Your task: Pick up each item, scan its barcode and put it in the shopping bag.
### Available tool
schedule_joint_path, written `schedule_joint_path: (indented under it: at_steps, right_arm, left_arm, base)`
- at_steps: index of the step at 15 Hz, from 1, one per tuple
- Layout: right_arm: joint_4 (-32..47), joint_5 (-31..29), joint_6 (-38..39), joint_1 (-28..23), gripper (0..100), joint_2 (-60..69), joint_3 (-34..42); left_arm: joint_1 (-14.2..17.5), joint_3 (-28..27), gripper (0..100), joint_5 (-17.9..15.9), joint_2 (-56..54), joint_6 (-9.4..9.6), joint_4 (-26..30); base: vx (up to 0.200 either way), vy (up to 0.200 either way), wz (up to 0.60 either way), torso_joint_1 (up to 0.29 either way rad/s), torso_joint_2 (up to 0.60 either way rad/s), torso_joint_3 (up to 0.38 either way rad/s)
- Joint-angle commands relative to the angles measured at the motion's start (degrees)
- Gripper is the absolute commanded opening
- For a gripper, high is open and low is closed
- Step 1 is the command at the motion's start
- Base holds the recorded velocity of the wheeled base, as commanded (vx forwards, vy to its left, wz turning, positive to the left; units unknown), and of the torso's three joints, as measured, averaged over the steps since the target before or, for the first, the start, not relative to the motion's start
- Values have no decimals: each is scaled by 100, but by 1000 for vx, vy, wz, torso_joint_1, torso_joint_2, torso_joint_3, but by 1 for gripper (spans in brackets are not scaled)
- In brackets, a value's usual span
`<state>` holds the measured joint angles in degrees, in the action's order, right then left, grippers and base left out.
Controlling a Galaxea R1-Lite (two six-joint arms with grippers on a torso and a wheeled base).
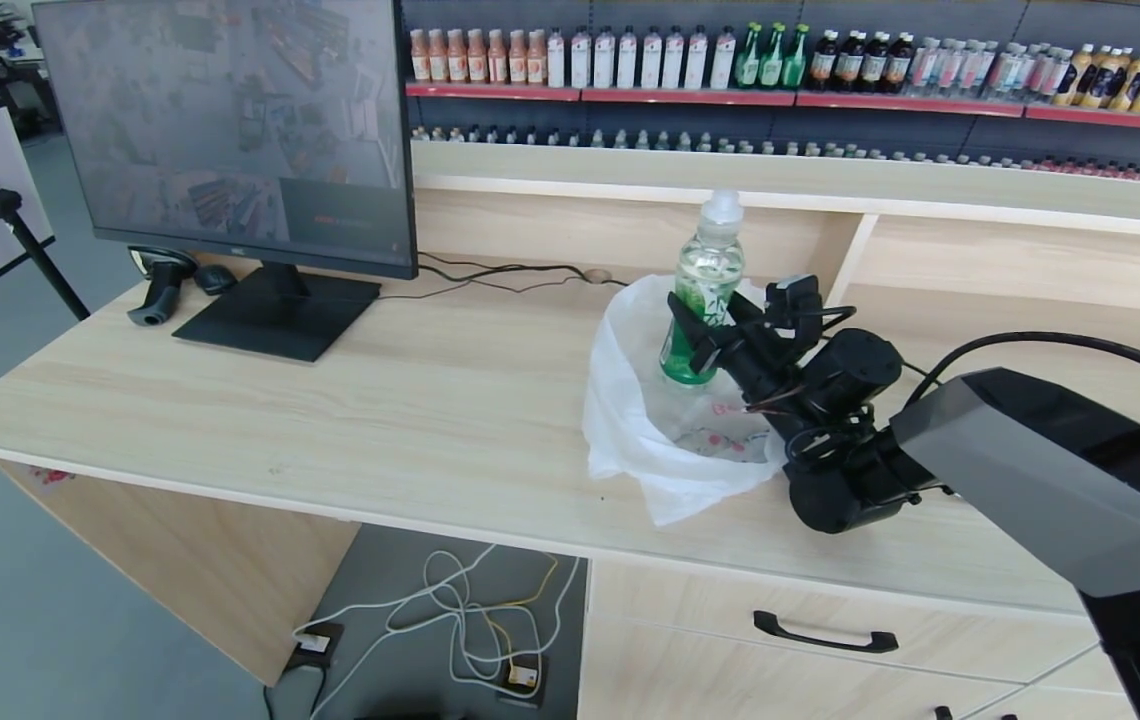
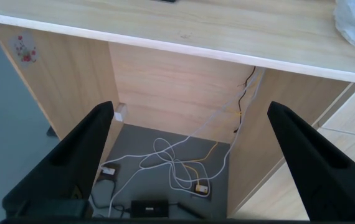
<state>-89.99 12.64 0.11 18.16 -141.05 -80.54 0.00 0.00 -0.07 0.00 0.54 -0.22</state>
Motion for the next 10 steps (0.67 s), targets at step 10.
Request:
schedule_joint_path:
  at_steps: [10]
  right_arm:
    - [-1,-25,-134,-32,100,543,56]
  left_arm:
    - [0,0,100,7,0,-18,-4]
  base:
    - [0,0,0,0,0,0]
